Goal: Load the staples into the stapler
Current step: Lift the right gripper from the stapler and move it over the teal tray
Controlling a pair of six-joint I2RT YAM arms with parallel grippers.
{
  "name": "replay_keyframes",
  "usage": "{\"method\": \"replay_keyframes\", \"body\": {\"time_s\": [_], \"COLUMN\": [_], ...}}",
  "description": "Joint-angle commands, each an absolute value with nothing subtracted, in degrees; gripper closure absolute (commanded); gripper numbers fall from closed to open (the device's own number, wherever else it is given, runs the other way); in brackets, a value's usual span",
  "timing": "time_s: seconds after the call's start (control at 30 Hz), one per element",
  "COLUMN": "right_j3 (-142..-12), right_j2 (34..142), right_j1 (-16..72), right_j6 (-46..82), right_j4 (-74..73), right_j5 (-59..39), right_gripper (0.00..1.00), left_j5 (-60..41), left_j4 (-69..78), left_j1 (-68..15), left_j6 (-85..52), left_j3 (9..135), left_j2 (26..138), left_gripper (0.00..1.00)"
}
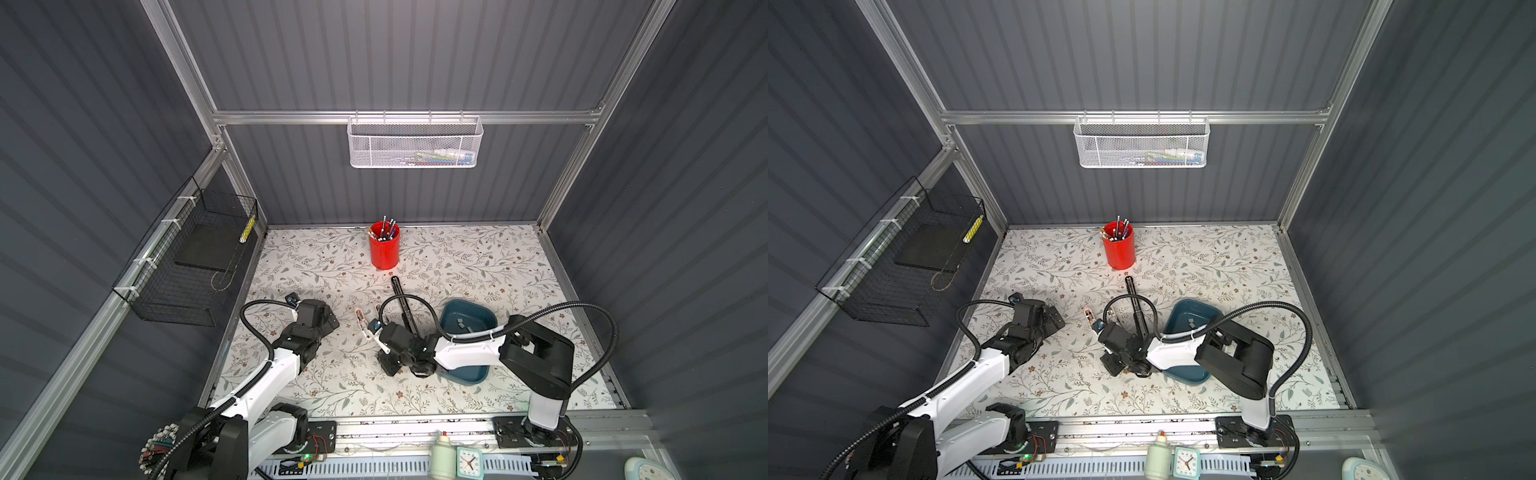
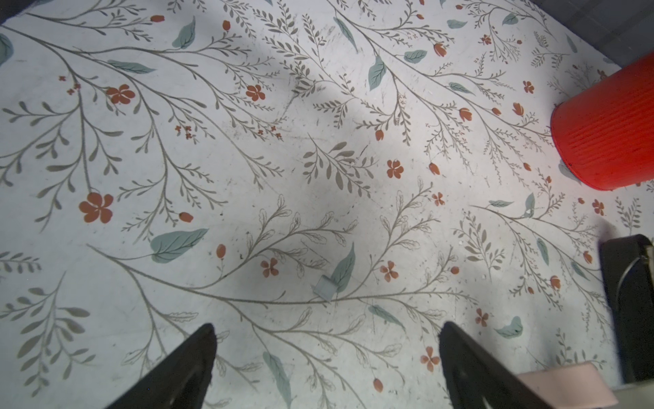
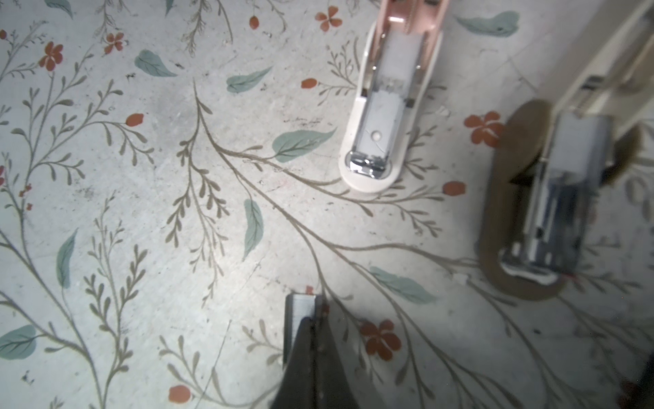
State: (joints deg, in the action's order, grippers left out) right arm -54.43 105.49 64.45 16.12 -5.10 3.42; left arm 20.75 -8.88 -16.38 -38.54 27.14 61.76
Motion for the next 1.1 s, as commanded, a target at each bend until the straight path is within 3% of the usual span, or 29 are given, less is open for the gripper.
{"method": "replay_keyframes", "body": {"time_s": [0.0,0.37,0.67,1.0,1.07], "right_j3": [-53.0,-42.3,-33.6,-37.4,-39.3], "right_j2": [98.7,71.3,67.3,74.8,76.3], "right_j1": [64.6,59.9,49.6,40.3,40.3], "right_j6": [18.3,36.2,46.4,44.8,44.1], "right_j4": [-2.2,19.2,22.9,18.4,19.0], "right_j5": [8.9,30.2,20.7,12.6,12.6], "right_gripper": [1.0,1.0,1.0,0.99,0.91], "left_j5": [19.7,18.1,21.0,21.8,22.2], "left_j4": [-9.8,-11.0,-10.4,-6.5,-6.1], "left_j1": [-15.8,-15.9,-15.9,-15.9,-15.9], "left_j6": [-35.8,-35.1,-34.2,-31.7,-31.5], "left_j3": [30.2,30.2,28.7,26.5,26.0], "left_j2": [61.8,59.8,59.6,59.0,58.2], "left_gripper": [0.03,0.03,0.02,0.01,0.0]}}
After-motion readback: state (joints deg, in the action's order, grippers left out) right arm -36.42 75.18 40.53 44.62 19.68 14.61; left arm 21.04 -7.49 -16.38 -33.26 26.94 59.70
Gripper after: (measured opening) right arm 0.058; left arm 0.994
